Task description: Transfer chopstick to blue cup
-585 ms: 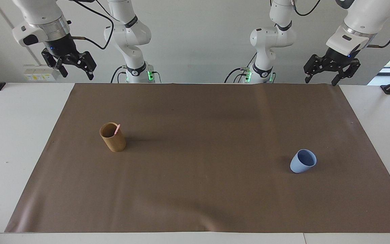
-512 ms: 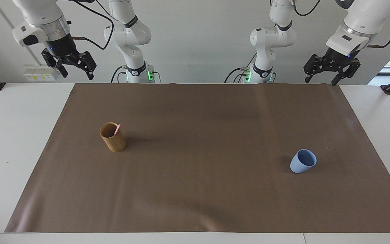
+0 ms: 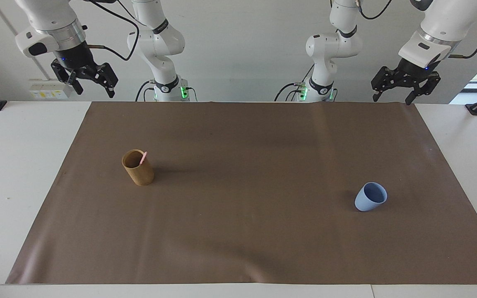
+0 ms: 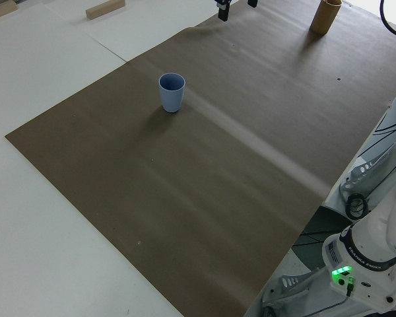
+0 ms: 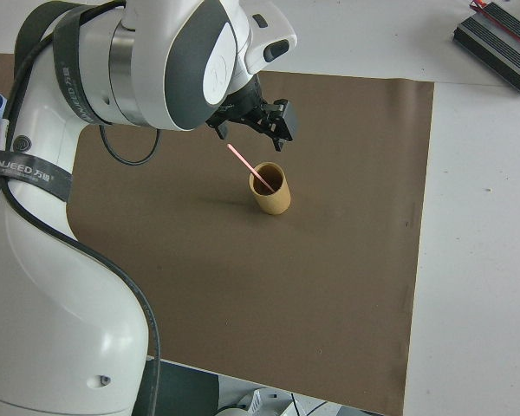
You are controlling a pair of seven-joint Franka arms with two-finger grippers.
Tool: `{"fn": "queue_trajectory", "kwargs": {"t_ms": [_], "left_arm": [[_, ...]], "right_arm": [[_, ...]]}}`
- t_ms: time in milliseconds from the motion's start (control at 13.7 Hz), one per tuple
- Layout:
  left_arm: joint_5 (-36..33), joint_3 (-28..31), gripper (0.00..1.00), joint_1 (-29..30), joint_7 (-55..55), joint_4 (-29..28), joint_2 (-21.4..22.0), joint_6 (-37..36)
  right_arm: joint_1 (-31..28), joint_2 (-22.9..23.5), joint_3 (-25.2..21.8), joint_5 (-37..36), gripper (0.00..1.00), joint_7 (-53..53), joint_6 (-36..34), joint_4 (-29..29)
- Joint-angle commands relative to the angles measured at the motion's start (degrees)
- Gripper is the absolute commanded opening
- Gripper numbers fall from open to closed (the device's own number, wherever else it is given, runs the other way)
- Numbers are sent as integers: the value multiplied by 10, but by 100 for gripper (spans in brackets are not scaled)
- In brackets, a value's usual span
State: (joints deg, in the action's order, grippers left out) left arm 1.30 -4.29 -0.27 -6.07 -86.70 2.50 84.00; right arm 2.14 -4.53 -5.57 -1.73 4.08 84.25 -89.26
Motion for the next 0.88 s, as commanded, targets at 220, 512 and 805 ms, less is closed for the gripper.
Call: {"fn": "queue_trajectory", "kwargs": {"t_ms": [220,512,805], "left_arm": [[-6,-4,100,-2,1,-17,16,4],[-6,-5,100,-2,-2,-18,16,5],[-6,-5,100,-2,-3,-19,16,5]], "right_arm": [[-6,-12,6,9,100,2,-2,-12],[-6,-10,6,8,100,1,-2,-8],[-6,-10,6,8,100,1,-2,-8]]}}
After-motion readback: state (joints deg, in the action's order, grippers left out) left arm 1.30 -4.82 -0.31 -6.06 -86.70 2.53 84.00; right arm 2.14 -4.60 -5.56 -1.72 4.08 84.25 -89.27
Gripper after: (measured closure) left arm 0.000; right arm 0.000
